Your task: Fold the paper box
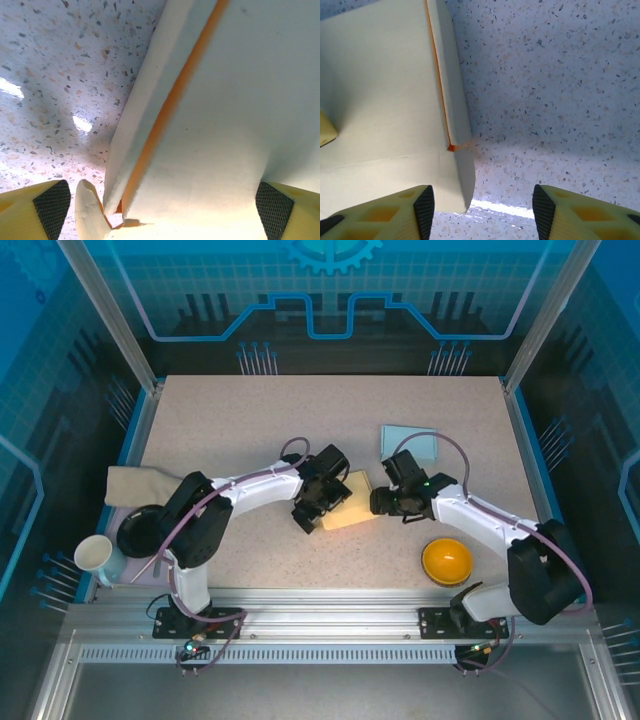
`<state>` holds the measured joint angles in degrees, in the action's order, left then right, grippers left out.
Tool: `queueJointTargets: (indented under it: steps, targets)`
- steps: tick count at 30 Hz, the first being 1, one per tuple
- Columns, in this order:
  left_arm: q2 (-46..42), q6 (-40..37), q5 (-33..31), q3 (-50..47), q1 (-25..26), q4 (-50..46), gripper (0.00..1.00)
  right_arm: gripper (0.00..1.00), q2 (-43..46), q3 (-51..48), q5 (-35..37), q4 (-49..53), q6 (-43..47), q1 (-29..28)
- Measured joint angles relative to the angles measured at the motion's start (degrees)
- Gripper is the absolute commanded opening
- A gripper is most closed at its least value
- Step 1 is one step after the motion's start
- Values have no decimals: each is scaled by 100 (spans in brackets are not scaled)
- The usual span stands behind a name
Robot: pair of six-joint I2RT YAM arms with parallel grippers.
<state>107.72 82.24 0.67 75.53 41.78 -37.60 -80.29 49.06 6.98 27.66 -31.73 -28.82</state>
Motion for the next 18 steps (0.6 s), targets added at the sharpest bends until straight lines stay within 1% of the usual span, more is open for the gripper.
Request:
queueJointTargets:
  steps: [6, 11, 18]
  targets:
    - [-44, -122, -83, 243, 0, -184, 99, 58, -492, 570, -459, 13, 238, 326]
    - [-142, -227, -199, 385, -7, -243, 99, 53, -778, 870, -748, -26, 378, 339]
    - [-151, -291, -219, 385, -83, -245, 99, 53, -1325, 1010, -857, -66, 442, 339]
